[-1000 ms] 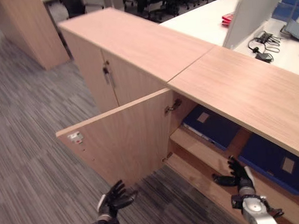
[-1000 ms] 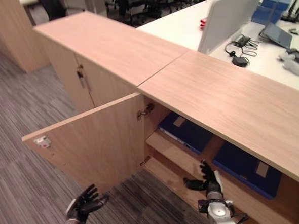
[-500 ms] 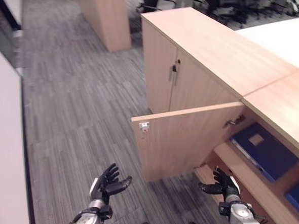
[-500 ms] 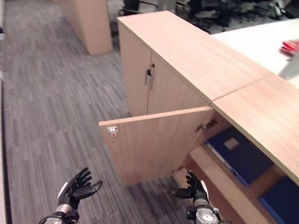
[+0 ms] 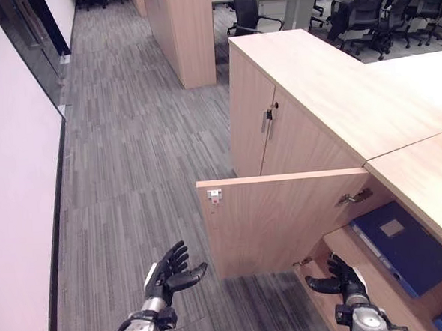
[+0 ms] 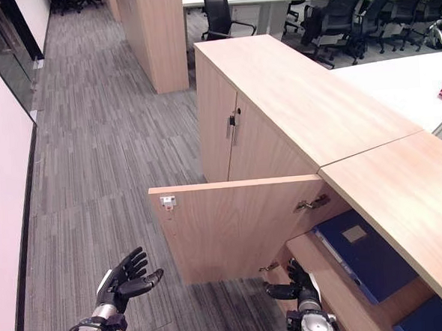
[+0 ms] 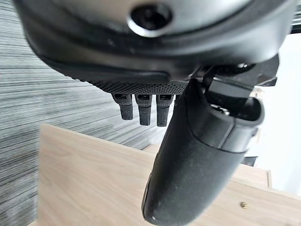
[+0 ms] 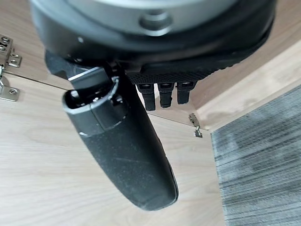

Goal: Put the empty folder in the office cabinet

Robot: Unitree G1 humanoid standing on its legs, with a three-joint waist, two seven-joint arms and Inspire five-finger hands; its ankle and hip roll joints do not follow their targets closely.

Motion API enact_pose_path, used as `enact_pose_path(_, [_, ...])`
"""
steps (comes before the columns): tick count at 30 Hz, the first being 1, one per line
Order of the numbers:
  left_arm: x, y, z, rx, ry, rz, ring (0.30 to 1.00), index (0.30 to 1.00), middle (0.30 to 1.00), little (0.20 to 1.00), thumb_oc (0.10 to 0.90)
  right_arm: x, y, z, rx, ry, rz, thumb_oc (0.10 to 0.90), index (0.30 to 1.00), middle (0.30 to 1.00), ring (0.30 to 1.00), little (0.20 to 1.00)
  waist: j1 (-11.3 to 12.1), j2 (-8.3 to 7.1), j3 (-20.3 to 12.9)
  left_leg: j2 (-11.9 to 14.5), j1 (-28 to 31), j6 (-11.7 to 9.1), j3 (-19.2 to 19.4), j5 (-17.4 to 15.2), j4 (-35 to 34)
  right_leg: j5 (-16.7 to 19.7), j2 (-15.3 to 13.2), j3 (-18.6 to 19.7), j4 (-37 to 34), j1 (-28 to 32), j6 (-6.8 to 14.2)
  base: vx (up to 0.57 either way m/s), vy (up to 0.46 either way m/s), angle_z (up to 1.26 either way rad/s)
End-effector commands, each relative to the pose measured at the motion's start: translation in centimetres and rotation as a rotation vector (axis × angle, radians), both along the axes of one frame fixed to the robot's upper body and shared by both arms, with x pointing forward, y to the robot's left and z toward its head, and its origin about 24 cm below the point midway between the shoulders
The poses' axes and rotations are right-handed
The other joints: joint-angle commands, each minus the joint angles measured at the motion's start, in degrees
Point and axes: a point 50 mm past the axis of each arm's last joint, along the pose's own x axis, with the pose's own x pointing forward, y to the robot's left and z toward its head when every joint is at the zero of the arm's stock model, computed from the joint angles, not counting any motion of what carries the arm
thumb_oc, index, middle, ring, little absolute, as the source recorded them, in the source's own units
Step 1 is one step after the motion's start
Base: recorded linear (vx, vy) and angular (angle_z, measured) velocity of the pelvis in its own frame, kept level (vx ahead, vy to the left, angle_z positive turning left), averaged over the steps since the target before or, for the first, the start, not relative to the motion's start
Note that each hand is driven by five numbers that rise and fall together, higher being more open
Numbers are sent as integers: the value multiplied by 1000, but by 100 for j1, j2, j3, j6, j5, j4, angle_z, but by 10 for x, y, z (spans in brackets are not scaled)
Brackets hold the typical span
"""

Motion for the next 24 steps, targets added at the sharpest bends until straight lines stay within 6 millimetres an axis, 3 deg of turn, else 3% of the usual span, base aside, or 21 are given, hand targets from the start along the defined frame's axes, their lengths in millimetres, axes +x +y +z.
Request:
enact_pose_path(1, [40, 4, 35, 72, -213, -29, 900, 900, 900, 900, 800, 20, -18, 23, -64, -132, 21, 800, 900, 900, 900, 900, -61, 61, -388, -118, 56, 9, 150, -457, 42, -617, -386, 4, 622, 47, 533, 3, -31, -2])
enact_pose_path(8, [62, 15, 42, 105, -224, 32, 900, 900, 900, 900, 800, 9, -22, 16, -68, -86, 22, 800, 900, 900, 900, 900, -288, 139, -477, -85, 232, -25, 358, -470, -32, -541, -380, 176, 527, 82, 551, 12, -15, -15])
enact_pose_path(11, [87, 27, 59, 137, -269, 85, 900, 900, 900, 900, 800, 4, -23, 13, -70, -62, 34, 800, 900, 900, 900, 900, -525, 199, -545, -63, 339, -53, 546, -478, -41, -502, -366, 322, 511, 83, 567, 16, 3, -22])
enact_pose_path(13, [90, 29, 61, 142, -272, 91, 900, 900, 900, 900, 800, 3, -23, 13, -70, -60, 40, 800, 900, 900, 900, 900, -554, 210, -544, -60, 356, -57, 576, -480, -41, -498, -363, 349, 512, 82, 567, 3, 4, -30])
enact_pose_path(19, [122, 29, 97, 191, -380, 57, 900, 900, 900, 900, 800, 3, -23, 13, -85, -52, 80, 800, 900, 900, 900, 900, -772, 239, -611, -31, 404, -84, 708, -497, -41, -455, -355, 464, 508, 52, 597, -4, 8, -17])
enact_pose_path(20, [137, 23, 114, 196, -430, 28, 900, 900, 900, 900, 800, 5, -22, 13, -82, -51, 92, 800, 900, 900, 900, 900, -852, 240, -624, -24, 404, -86, 752, -496, -41, -428, -355, 508, 524, 18, 613, -15, 12, -14])
enact_pose_path(24, [148, 16, 128, 221, -467, -15, 900, 900, 900, 900, 800, 7, -20, 13, -80, -50, 108, 800, 900, 900, 900, 900, -904, 236, -638, -29, 405, -81, 785, -500, -41, -415, -352, 546, 561, -26, 633, -5, 4, -2])
